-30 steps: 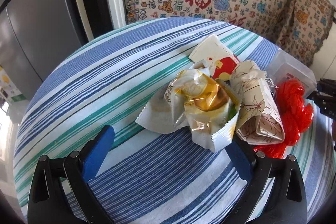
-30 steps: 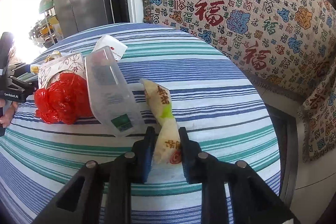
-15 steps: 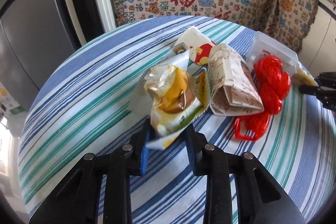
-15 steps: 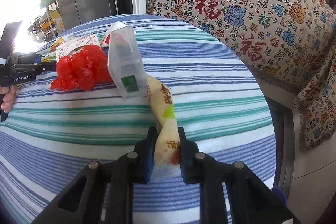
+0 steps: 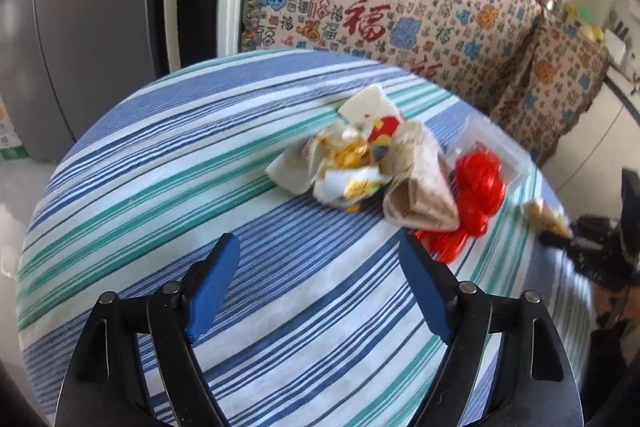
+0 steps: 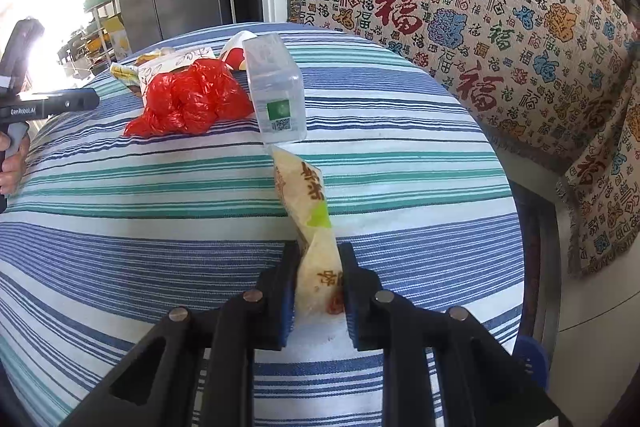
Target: Collect trash
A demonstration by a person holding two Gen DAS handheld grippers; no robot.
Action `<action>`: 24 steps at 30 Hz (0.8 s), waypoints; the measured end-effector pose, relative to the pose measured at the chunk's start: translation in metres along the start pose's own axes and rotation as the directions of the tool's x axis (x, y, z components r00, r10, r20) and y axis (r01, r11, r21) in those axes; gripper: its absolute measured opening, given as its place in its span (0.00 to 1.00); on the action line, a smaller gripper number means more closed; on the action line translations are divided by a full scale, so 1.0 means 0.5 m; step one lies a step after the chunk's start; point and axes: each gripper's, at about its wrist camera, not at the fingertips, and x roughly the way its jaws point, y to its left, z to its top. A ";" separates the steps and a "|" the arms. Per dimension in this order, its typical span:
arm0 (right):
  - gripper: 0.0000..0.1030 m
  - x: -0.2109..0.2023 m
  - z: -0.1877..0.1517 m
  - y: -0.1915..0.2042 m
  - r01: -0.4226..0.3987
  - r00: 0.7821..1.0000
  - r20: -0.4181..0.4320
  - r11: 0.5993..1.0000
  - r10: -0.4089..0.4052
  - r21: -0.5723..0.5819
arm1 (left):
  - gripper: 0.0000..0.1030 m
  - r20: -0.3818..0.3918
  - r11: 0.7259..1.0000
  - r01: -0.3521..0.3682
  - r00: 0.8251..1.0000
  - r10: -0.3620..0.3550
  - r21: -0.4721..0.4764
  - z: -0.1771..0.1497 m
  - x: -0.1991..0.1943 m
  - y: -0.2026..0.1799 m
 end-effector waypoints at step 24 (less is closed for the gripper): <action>0.19 -0.039 -0.016 0.007 -0.066 0.998 -0.002 0.998 0.066 -0.022 | 0.31 -0.084 1.000 -0.001 0.996 0.002 0.012 -0.032 -0.046 0.013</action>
